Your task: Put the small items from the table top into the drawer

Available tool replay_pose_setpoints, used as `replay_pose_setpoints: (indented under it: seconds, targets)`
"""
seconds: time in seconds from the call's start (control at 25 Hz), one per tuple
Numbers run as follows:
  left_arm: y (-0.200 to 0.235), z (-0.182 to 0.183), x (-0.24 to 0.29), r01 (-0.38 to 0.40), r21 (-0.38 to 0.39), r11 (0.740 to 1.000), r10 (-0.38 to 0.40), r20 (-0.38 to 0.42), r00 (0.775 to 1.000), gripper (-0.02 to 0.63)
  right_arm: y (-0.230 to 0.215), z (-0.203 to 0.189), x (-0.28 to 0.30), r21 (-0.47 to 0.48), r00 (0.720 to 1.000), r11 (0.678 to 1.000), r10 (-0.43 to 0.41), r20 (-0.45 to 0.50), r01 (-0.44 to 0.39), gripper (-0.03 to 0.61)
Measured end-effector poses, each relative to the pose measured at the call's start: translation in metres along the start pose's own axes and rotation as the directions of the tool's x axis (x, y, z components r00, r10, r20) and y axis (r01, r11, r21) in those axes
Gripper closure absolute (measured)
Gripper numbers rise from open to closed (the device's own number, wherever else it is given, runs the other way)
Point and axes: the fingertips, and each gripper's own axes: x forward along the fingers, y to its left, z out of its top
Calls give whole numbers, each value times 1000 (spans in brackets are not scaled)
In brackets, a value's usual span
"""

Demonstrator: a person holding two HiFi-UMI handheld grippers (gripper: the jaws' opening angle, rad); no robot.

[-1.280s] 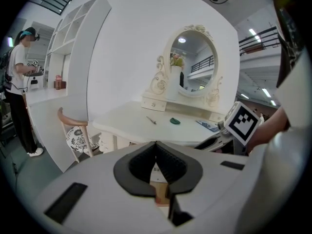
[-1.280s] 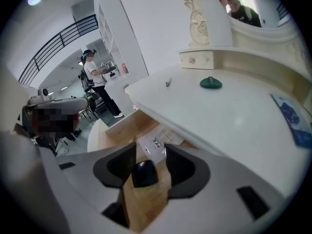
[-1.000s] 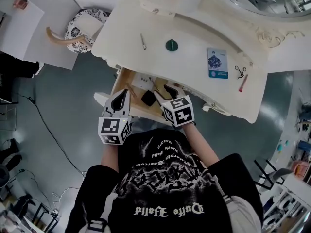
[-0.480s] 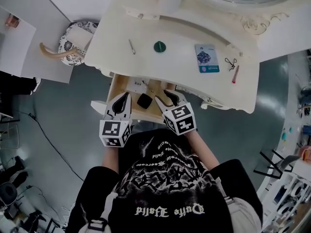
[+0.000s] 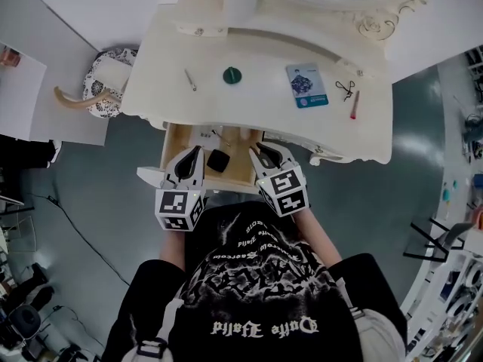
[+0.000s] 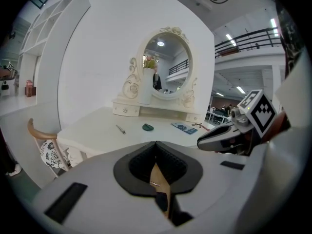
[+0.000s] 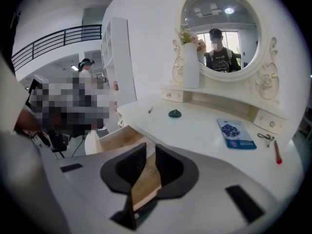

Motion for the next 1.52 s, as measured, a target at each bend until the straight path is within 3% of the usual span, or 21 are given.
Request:
replay_pose_setpoints:
  seconds: [0.28,0.52,1.52]
  targets:
    - [-16,4,6,37,34,999,-37,-8,999,598,-25,-1,-18,63,995,994,-87,52,84,565]
    - [-21,4,12,54,43,998,-53,-17,998,598,-41,-3,-27,62,987,988,-144,75,139,568]
    - [-31,9,28,72,52,996,-71,-26,997,598,-53,-7,-28,44,986,988,-149,77,146,569]
